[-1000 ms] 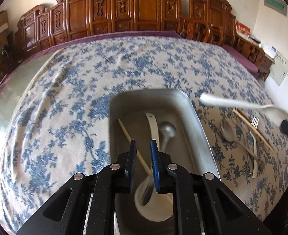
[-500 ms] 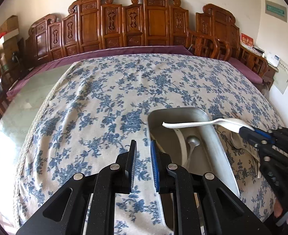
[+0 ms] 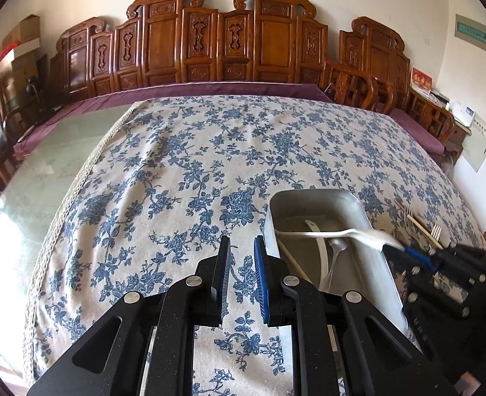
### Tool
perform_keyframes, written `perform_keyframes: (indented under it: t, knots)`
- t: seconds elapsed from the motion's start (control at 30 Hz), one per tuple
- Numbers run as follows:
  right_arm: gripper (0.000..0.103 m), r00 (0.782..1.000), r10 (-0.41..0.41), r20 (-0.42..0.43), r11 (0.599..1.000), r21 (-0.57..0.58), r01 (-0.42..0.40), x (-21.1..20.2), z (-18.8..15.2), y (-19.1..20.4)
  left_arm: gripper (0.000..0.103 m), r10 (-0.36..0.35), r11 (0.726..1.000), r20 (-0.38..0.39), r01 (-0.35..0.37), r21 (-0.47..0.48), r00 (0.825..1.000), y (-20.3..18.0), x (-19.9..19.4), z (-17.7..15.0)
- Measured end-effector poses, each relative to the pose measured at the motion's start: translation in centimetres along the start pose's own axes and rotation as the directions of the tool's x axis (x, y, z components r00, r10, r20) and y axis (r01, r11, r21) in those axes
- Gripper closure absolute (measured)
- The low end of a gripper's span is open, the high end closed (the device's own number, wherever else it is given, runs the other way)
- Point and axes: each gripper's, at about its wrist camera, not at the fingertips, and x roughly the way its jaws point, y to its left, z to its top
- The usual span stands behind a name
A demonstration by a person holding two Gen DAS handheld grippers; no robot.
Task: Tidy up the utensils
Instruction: 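Lower the white plastic spoon into the grey tray and open the right tool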
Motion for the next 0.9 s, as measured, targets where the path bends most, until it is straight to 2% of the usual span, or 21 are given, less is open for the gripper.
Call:
perform_keyframes:
  t: [0.1, 0.27, 0.37, 0.5, 0.53, 0.63, 0.77, 0.9]
  knots:
    - [0.095, 1.0, 0.026, -0.016, 1.0, 0.0, -0.026, -0.1, -0.5, 0.7, 0.09, -0.004, 1.0, 0.007, 0.004, -0.004, 1.0, 0.1, -0.2, 0.0]
    - [0.092, 0.992, 0.12, -0.038, 0.992, 0.03, -0.119, -0.6, -1.3, 1.3, 0.09, -0.008, 1.0, 0.01, 0.008, -0.024, 1.0, 0.6, -0.3, 0.1]
    - [0.091, 0.98, 0.183, -0.083, 0.982, 0.066, -0.178, -0.1, -1.9, 1.4, 0.09, -0.011, 0.999, 0.013, 0.012, -0.031, 1.0, 0.8, -0.5, 0.1]
    - [0.09, 0.965, 0.246, -0.094, 0.966, 0.1, -0.237, 0.1, -2.4, 1.3, 0.09, -0.015, 0.999, 0.016, 0.015, -0.039, 1.0, 1.0, -0.6, 0.1]
    - [0.087, 0.962, 0.256, -0.092, 0.964, 0.101, -0.247, 0.0, -2.5, 1.3, 0.09, -0.016, 0.999, 0.018, 0.017, -0.041, 1.0, 1.0, -0.7, 0.2]
    - [0.067, 0.957, 0.281, -0.074, 0.957, 0.1, -0.273, -0.5, -2.4, 0.9, 0.09, -0.019, 0.999, 0.02, 0.02, -0.042, 1.0, 1.1, -0.8, 0.2]
    - [0.066, 0.96, 0.28, -0.019, 0.956, 0.1, -0.277, -2.2, -2.3, -0.3, 0.09, -0.034, 0.999, 0.025, 0.034, -0.035, 0.999, 0.7, -1.0, 0.3]
    - [0.066, 0.966, 0.257, 0.029, 0.959, 0.12, -0.258, -4.2, -2.9, -3.3, 0.09, -0.062, 0.998, 0.031, 0.063, -0.021, 0.998, -0.4, -1.4, 0.4]
